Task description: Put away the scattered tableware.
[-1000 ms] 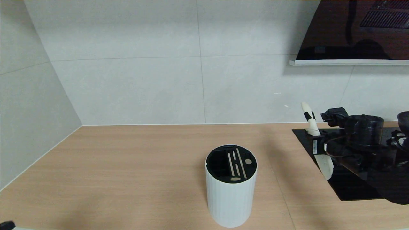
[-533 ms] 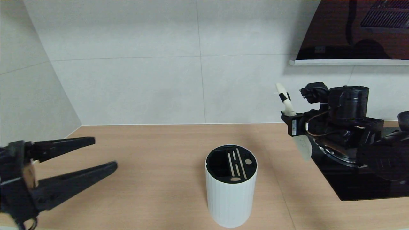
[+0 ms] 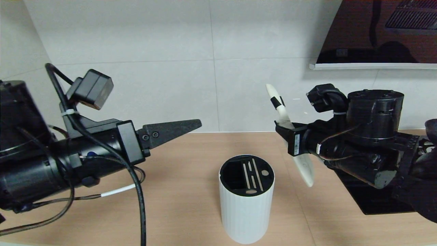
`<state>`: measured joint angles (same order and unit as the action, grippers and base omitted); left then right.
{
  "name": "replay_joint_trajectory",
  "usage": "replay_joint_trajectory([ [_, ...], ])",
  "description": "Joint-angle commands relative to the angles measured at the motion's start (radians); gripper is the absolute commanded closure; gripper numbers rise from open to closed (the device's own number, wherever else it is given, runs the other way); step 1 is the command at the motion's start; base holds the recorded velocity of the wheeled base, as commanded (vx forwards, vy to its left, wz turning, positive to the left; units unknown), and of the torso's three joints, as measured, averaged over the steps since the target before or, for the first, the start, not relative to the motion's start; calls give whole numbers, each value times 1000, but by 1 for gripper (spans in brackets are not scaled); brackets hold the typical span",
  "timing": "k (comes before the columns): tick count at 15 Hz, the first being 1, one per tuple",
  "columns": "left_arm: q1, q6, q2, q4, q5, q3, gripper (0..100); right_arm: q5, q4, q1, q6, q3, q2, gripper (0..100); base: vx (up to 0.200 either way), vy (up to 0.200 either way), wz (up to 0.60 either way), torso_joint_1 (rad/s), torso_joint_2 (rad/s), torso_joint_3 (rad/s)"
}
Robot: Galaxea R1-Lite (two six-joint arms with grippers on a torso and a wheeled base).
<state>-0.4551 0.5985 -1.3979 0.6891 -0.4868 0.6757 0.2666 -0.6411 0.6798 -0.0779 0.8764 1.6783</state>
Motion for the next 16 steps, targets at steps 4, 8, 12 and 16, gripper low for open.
replay_joint_trajectory([
  [4, -77, 30, -153, 165, 8, -53, 0, -7, 49, 112, -48, -5, -28, 100, 0, 0, 0, 0, 0, 0],
  [8, -145, 35, -303, 414, 91, -96, 0, -7, 49, 167, -60, -16, -25, 100, 0, 0, 0, 0, 0, 0],
  [12, -166, 122, -336, 454, 119, -73, 0, -7, 49, 215, -66, -27, -9, 100, 0, 0, 0, 0, 0, 0],
  [16, -168, 195, -365, 460, 125, -45, 0, -17, 47, 247, -102, -28, 0, 100, 0, 0, 0, 0, 0, 0],
])
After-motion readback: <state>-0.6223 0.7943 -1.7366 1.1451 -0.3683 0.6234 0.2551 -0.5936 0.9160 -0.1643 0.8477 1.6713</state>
